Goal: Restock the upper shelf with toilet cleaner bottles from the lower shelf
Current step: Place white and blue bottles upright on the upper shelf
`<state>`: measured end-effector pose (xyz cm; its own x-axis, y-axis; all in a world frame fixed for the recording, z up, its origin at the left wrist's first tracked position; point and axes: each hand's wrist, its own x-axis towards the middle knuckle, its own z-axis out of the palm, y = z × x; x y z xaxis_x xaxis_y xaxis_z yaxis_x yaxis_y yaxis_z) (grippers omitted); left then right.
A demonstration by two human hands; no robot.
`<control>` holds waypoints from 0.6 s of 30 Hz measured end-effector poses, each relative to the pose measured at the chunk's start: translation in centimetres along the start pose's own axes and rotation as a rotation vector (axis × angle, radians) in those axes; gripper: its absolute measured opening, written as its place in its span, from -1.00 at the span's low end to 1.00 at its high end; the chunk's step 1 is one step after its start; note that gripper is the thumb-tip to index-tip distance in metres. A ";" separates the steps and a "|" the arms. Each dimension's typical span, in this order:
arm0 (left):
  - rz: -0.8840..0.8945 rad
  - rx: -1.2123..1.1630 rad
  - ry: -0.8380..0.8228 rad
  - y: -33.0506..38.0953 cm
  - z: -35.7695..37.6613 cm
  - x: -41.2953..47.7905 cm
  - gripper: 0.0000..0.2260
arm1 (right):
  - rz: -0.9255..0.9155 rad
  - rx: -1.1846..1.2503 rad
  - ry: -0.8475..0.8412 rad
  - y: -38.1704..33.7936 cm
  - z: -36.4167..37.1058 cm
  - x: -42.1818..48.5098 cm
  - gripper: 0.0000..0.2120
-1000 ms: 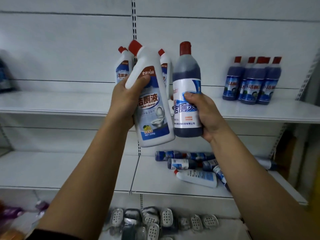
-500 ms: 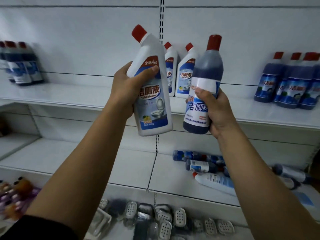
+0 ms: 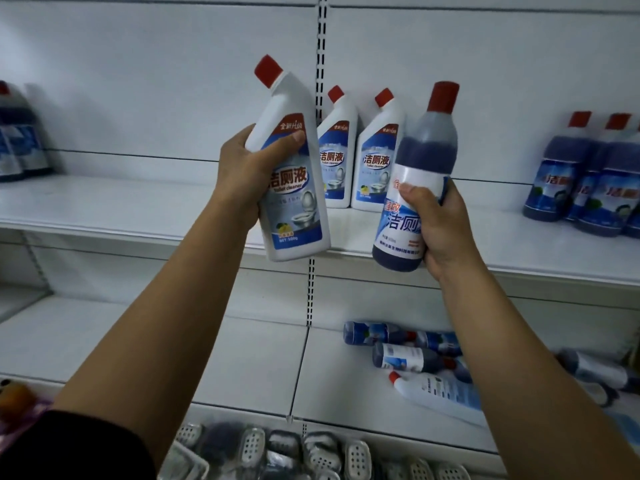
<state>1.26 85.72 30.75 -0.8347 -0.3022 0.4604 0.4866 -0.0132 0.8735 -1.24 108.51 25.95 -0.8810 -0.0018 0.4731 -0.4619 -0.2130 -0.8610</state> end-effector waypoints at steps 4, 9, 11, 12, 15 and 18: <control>-0.025 -0.036 -0.043 -2.2 2.9 3.2 -0.74 | -0.003 -0.112 0.075 0.8 -1.8 2.6 -0.56; 0.102 0.175 -0.120 -5.1 7.5 7.0 -0.71 | -0.020 -0.224 0.102 1.5 -3.3 4.9 -0.61; 0.153 0.245 -0.149 -6.5 8.8 8.7 -0.64 | -0.018 -0.248 0.104 1.8 -3.5 5.5 -0.60; 0.182 0.280 -0.157 -7.2 9.4 9.5 -0.61 | -0.012 -0.252 0.106 2.0 -3.6 5.7 -0.60; 0.283 0.400 -0.186 -8.6 10.8 11.5 -0.59 | 0.005 -0.247 0.111 2.5 -3.9 5.9 -0.65; 0.379 0.542 -0.194 -9.9 11.8 13.1 -0.57 | 0.005 -0.235 0.116 3.0 -4.3 5.8 -0.69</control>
<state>-17.51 93.16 29.95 -0.6884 -0.0151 0.7252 0.5982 0.5537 0.5793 -8.17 112.02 25.33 -0.8830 0.1128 0.4556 -0.4564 0.0199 -0.8896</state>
